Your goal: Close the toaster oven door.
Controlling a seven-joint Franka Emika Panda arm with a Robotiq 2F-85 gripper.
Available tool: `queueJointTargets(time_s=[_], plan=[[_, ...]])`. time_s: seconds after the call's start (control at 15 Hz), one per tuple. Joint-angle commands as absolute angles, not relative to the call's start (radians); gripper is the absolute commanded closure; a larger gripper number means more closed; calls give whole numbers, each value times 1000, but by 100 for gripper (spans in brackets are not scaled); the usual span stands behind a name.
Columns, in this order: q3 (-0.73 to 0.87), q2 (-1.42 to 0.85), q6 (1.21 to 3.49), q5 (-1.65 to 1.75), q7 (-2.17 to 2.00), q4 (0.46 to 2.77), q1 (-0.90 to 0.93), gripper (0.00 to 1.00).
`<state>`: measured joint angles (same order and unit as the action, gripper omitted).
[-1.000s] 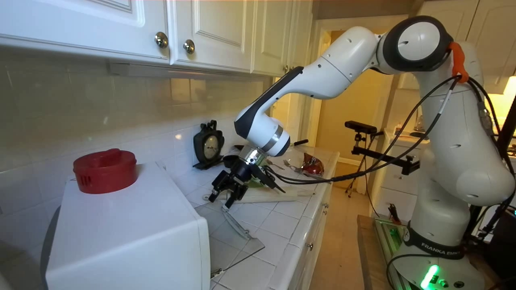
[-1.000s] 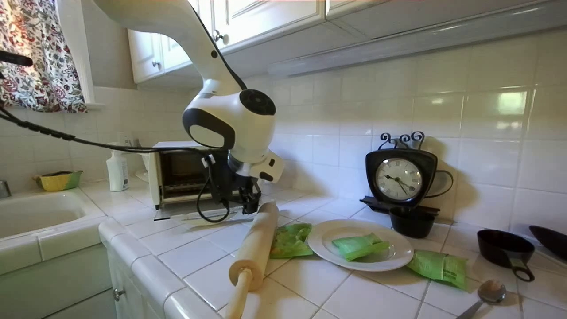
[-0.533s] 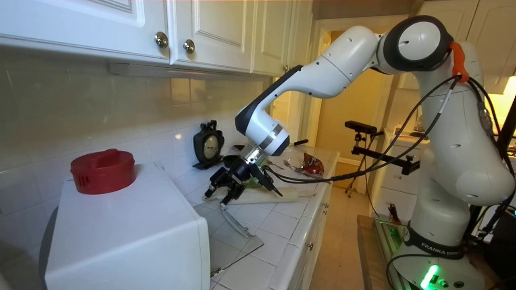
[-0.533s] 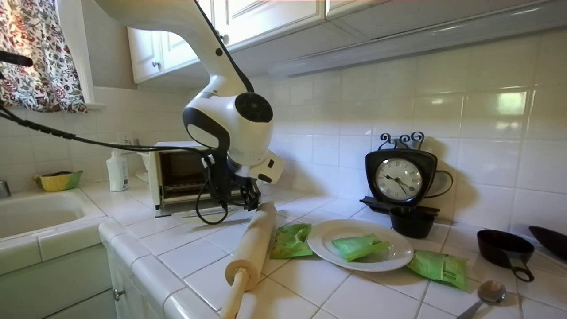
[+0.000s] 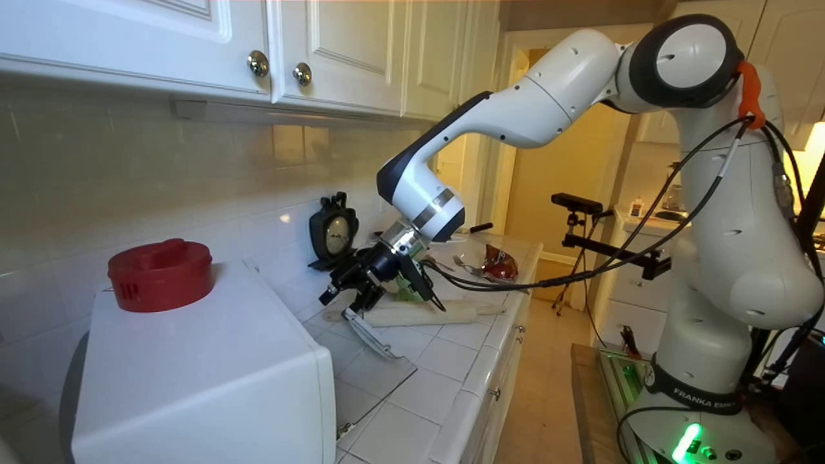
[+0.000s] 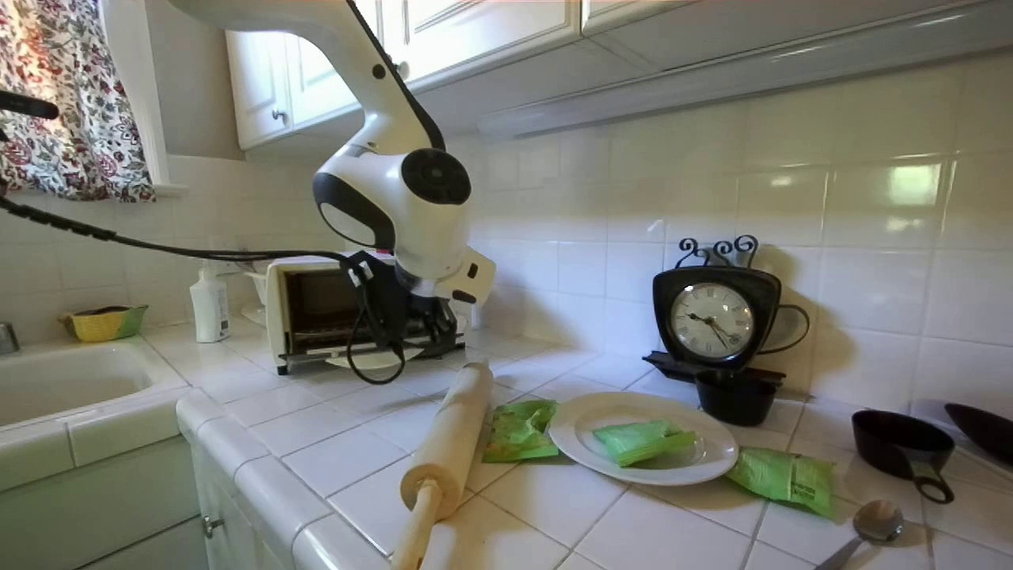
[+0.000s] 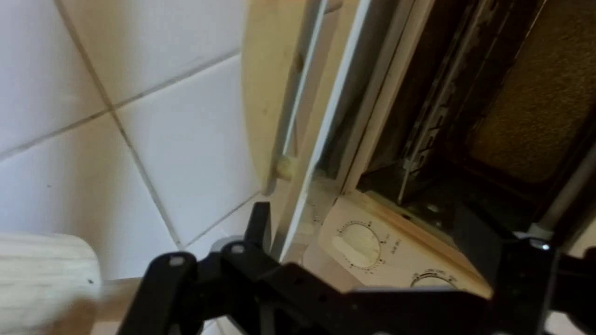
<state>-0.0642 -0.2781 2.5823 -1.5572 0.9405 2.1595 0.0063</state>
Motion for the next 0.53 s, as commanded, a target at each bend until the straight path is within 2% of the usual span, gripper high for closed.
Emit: queueJointTargets(time_s=[0.0, 0.47], plan=[[-95, -203, 2608, -1597, 983, 2197, 33, 0], [-120, -138, 2671, -1540, 962, 2205, 60, 0]])
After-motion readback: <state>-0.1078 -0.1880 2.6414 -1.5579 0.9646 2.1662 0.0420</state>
